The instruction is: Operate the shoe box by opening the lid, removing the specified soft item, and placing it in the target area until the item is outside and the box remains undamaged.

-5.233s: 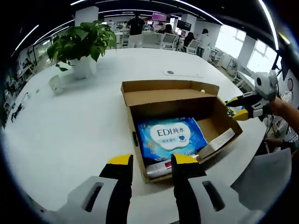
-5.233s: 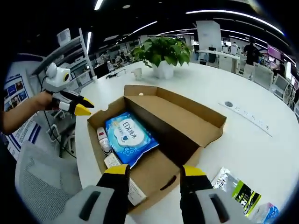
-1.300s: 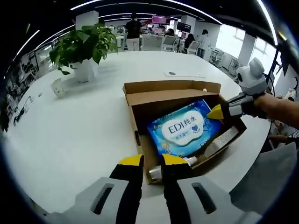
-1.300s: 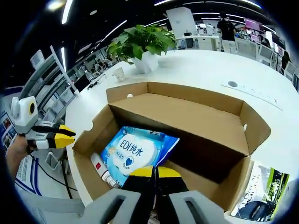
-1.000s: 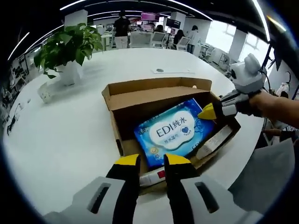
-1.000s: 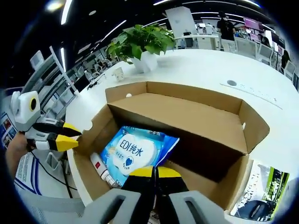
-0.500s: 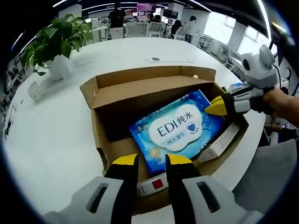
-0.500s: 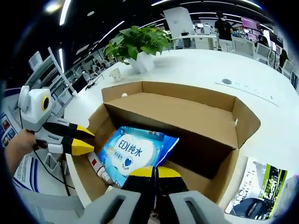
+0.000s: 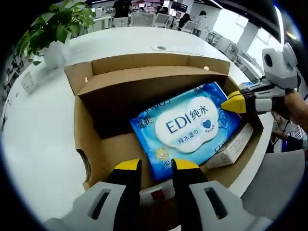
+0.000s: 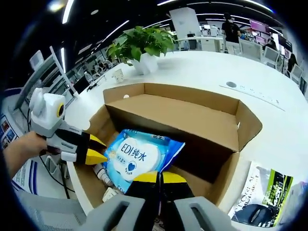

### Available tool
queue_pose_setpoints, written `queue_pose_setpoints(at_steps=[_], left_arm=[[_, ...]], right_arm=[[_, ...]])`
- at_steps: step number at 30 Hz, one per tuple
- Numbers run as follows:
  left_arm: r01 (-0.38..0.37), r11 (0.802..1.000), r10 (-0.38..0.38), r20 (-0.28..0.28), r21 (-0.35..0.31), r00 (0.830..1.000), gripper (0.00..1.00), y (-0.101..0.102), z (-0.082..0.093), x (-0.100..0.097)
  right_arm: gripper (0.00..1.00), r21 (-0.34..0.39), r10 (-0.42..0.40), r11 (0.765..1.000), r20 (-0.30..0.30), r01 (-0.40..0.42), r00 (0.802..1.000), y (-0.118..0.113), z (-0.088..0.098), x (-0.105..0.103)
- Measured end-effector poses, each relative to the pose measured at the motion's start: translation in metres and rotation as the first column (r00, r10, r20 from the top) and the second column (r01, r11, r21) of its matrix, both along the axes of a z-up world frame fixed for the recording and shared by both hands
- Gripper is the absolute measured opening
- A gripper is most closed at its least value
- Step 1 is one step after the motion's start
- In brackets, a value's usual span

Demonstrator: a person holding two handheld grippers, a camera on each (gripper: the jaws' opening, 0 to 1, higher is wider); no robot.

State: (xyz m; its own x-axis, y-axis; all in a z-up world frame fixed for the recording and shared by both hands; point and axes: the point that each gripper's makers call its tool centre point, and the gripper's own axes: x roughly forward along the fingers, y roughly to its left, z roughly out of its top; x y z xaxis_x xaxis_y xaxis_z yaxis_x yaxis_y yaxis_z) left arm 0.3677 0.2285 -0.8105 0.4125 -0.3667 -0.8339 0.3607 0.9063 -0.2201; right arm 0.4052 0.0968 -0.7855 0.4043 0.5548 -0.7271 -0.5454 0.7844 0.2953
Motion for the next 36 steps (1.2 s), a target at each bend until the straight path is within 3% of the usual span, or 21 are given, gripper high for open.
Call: queue_pose_setpoints(at_steps=[8,14,29,36], left_arm=[[-0.029,0.999,0.029,-0.032,-0.018,0.999,0.14,-0.004,-0.008,0.0],[-0.067,0.998,0.067,-0.013,-0.021,0.998,0.01,-0.001,-0.006,0.004],[-0.062,0.998,0.062,0.033,-0.019,0.997,0.0,0.001,0.003,-0.001],[-0.064,0.998,0.065,0.071,-0.021,0.995,0.0,0.004,0.016,-0.002]], right_arm=[[0.0,0.005,-0.009,1.0,-0.008,0.009,1.0,-0.002,-0.001,-0.001],[0.0,0.017,-0.018,1.0,-0.007,0.018,1.0,-0.001,0.001,-0.001],[0.0,0.049,-0.021,0.999,-0.005,0.022,1.0,0.0,0.008,-0.003],[0.0,0.065,-0.018,0.998,0.01,0.017,1.0,0.002,0.018,-0.004]])
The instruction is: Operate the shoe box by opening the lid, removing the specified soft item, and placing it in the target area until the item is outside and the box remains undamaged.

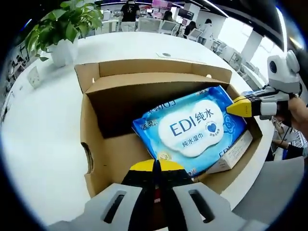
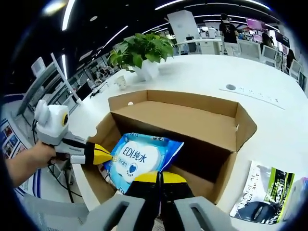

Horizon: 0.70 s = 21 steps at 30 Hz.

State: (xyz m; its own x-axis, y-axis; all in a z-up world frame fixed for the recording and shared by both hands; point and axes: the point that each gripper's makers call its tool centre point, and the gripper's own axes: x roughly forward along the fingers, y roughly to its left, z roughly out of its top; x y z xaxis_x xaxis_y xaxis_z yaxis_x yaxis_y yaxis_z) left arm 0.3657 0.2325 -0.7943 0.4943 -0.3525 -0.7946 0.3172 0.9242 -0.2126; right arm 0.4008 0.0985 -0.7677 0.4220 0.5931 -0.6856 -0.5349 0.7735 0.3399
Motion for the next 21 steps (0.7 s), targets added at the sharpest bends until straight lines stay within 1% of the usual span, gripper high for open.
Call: queue_pose_setpoints(at_steps=[3,10,17,21], left_arm=[[0.003,1.0,-0.003,0.014,0.001,1.0,0.0,0.0,0.006,0.001],[0.015,1.0,-0.016,0.045,0.007,0.999,0.0,-0.001,0.021,0.0],[0.024,1.0,-0.024,0.07,0.0,0.997,0.0,-0.007,0.037,-0.003],[0.033,0.999,-0.032,0.083,-0.006,0.996,0.0,-0.011,0.045,-0.003]], right_arm=[[0.0,0.007,-0.003,1.0,0.003,0.003,1.0,-0.001,0.003,-0.001],[0.0,0.032,-0.011,0.999,0.018,0.011,1.0,-0.004,0.018,-0.001],[0.0,0.044,-0.009,0.999,0.033,0.008,0.999,-0.01,0.034,-0.004],[0.0,0.048,-0.014,0.999,0.034,0.013,0.999,-0.013,0.039,-0.005]])
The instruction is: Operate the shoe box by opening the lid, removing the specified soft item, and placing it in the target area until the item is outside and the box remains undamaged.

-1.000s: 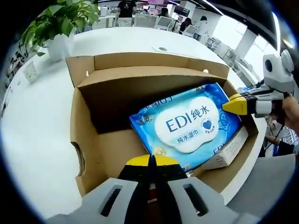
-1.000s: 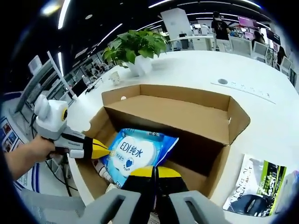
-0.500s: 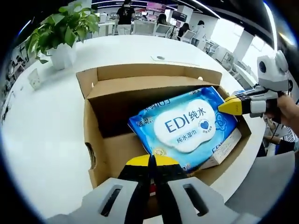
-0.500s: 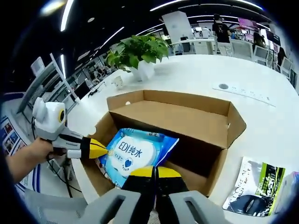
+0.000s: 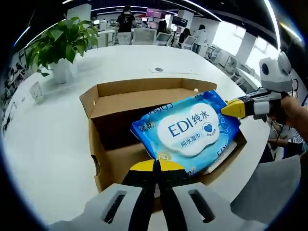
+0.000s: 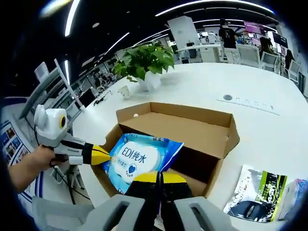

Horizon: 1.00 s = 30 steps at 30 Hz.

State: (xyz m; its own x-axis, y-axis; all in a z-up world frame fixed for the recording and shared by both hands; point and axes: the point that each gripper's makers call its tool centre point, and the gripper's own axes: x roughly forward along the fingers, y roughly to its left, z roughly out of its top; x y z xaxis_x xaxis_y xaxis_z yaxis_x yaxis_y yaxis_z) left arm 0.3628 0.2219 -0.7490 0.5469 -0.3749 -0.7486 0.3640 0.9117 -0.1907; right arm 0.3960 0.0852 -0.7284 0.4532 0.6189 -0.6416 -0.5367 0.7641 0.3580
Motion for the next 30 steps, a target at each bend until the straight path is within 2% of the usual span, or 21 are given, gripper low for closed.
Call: queue_pose_setpoints(at_steps=[16,24,30], left_arm=[[0.041,0.999,-0.04,0.033,-0.016,0.999,0.0,-0.026,0.03,0.005],[0.08,0.997,-0.079,0.046,-0.019,0.996,0.0,-0.049,0.041,0.009],[0.112,0.994,-0.111,0.047,-0.016,0.993,0.0,-0.068,0.044,0.012]], right_arm=[[0.0,0.015,-0.032,0.999,0.011,0.032,0.999,-0.027,0.025,-0.001],[0.0,0.012,-0.06,0.998,0.018,0.059,0.998,-0.052,0.034,-0.001],[0.0,0.013,-0.087,0.996,0.014,0.087,0.996,-0.071,0.037,-0.002]])
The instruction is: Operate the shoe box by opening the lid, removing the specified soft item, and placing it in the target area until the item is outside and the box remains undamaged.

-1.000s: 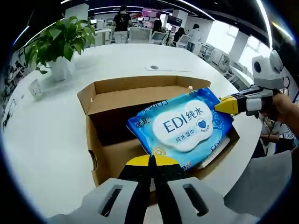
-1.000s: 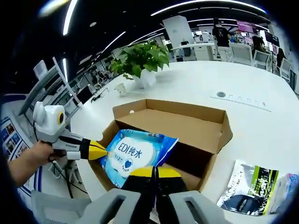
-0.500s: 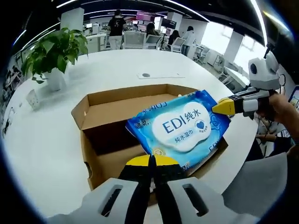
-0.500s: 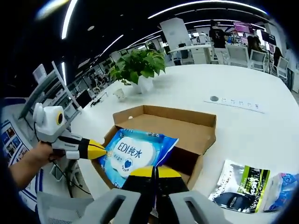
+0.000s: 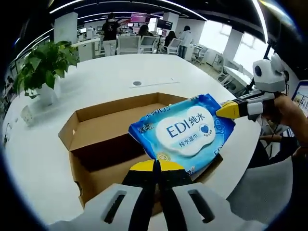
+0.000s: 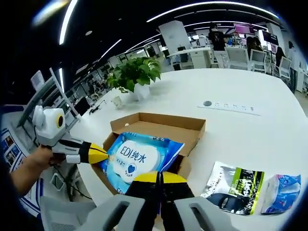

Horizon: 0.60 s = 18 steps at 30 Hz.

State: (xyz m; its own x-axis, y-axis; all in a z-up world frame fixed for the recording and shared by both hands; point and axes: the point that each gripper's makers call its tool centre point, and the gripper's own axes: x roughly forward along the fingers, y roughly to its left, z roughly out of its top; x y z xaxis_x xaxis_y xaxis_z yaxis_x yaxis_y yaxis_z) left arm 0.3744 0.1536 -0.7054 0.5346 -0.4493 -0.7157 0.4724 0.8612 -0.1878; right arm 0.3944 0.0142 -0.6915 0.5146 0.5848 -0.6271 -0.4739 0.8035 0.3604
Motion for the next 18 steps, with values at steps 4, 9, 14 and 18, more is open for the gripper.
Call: queue_pose_setpoints(at_steps=[4,9,14,18], left_arm=[[0.015,1.0,-0.015,0.001,-0.004,1.0,0.0,-0.011,0.002,0.001],[0.035,0.999,-0.035,0.004,-0.009,0.999,0.0,-0.026,0.005,0.004],[0.058,0.998,-0.058,0.01,-0.004,0.998,0.0,-0.041,0.007,0.005],[0.073,0.997,-0.073,0.014,-0.001,0.997,0.0,-0.052,0.007,0.007]], right_arm=[[0.0,-0.002,-0.017,1.0,0.001,0.017,1.0,-0.012,0.002,-0.001],[0.0,-0.002,-0.037,0.999,-0.003,0.037,0.999,-0.027,0.002,-0.002],[0.0,-0.005,-0.055,0.998,-0.008,0.055,0.998,-0.04,0.001,-0.002],[0.0,-0.008,-0.072,0.997,-0.011,0.072,0.997,-0.053,0.001,-0.002]])
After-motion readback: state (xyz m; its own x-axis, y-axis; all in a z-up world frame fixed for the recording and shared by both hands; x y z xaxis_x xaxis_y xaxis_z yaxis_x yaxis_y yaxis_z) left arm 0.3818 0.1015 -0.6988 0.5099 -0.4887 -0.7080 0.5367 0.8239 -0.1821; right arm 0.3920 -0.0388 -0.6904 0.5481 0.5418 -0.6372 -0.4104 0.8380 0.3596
